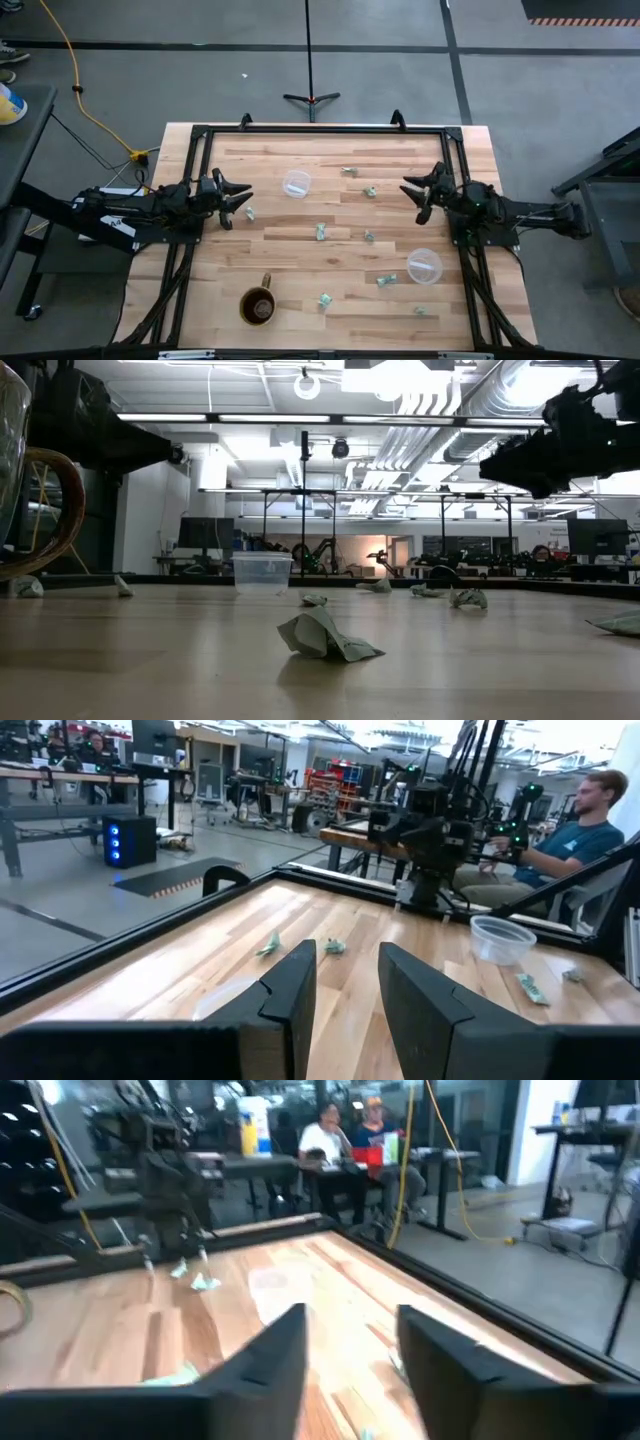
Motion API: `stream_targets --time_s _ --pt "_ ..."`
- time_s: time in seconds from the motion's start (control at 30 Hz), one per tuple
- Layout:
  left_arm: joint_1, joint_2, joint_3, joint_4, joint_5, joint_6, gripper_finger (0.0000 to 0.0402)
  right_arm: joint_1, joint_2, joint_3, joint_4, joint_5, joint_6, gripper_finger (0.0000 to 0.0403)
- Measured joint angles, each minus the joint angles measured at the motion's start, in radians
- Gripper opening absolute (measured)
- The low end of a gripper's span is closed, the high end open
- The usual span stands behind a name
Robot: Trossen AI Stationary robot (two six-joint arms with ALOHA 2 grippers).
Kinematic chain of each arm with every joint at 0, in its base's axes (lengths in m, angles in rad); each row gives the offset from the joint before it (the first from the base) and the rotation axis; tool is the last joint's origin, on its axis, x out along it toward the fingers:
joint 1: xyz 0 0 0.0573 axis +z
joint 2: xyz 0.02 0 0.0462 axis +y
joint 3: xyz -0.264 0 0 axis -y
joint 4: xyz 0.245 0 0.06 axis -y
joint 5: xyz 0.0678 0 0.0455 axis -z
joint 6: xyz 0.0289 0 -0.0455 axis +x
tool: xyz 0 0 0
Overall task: Pick and place items into bin
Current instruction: Put the white stevia packet into the bottom transparent bin
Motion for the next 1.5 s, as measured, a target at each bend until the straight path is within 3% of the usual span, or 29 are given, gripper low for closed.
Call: stream_targets --time_s 0.13,0.27,0.5,0.73,0.9,1.17,1.5 --pt "0.0 0.0 0.0 0.0 -0.001 0.0 0.0147 0.0 0.117 0.0 0.149 -0.014 0.017 0.0234" --pt "0.0 0.0 0.0 0.002 -0.005 0.0 0.0147 0.0 0.266 0.015 0.252 -0.01 -0.034 0.0261" --pt "0.0 0.0 0.0 0.002 -0.005 0.0 0.0147 -0.007 0.519 0.19 0.136 0.053 -0.115 0.0252" --pt "0.0 0.0 0.0 0.003 -0.006 0.0 0.0147 -0.101 0.739 0.34 -0.04 -0.059 -0.02 0.0239" --pt "0.0 0.0 0.0 0.003 -0.008 0.0 0.0147 -0.156 0.895 0.391 -0.036 -0.131 -0.017 0.0237" --pt "0.0 0.0 0.0 0.003 -0.008 0.0 0.0147 -0.207 1.126 0.453 -0.036 -0.152 -0.04 0.0237" --pt "0.0 0.0 0.0 0.003 -0.008 0.0 0.0147 -0.221 1.329 0.527 -0.028 -0.206 -0.045 0.0234"
